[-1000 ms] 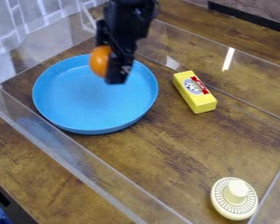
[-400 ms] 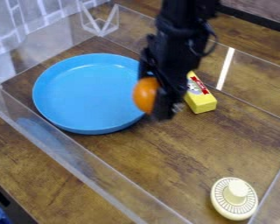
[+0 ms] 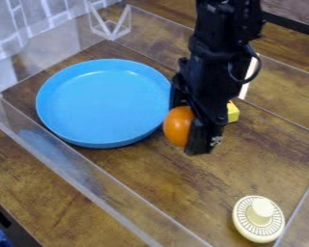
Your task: Remove the orange ball from inside the blue tray and put it on the table
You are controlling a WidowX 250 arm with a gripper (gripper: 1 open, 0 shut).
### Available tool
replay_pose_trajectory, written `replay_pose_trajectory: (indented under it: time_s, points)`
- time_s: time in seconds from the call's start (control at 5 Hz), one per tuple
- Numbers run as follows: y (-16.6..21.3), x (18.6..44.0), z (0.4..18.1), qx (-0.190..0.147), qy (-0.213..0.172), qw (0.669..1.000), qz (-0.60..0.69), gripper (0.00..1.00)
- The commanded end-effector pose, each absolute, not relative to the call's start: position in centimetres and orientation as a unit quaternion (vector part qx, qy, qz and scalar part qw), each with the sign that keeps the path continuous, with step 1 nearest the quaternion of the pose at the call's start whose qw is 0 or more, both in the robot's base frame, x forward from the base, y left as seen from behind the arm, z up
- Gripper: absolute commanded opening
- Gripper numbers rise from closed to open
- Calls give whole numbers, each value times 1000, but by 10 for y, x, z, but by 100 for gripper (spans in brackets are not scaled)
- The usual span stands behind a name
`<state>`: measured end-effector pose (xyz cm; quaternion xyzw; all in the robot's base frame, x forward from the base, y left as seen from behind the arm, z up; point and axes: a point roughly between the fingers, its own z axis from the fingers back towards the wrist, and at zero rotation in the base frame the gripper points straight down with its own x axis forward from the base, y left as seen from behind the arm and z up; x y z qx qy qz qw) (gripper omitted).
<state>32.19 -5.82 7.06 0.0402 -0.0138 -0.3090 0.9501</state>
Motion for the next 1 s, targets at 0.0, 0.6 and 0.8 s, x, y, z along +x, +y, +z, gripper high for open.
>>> replay_pose_trajectory:
  time_s: [0.0,0.6,0.8]
  points:
    - [-66,323,78,20,-36,951,-306,0]
    - [-77,320,61,-22,-38,955,-293,0]
    - [-82,320,56,-30,-40,955,-293,0]
